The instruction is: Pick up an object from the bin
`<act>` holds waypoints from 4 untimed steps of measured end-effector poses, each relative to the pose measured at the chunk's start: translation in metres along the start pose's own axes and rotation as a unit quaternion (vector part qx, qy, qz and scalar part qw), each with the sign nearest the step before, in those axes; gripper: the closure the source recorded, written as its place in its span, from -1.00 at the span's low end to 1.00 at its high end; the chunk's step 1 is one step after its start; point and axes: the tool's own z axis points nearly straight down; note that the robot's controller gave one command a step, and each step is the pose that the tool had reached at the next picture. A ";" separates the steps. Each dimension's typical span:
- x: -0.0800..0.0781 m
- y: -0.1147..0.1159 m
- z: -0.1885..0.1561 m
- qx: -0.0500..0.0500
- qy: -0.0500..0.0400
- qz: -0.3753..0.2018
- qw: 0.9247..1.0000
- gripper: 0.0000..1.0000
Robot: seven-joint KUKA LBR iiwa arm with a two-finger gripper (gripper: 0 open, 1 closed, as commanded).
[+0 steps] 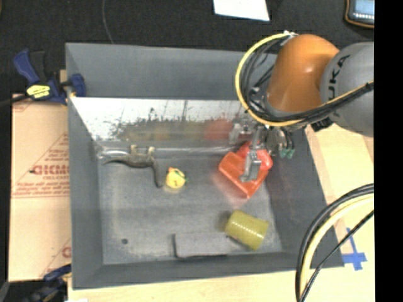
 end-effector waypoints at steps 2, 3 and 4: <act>-0.011 -0.021 0.093 0.000 -0.003 -0.030 1.000 -1.00; 0.013 -0.017 0.028 0.000 -0.013 0.020 1.000 -1.00; 0.051 -0.043 0.101 0.000 -0.003 -0.024 1.000 -1.00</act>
Offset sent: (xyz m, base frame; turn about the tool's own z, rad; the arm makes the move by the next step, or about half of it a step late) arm 0.0127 -0.0201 -0.0912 -0.0600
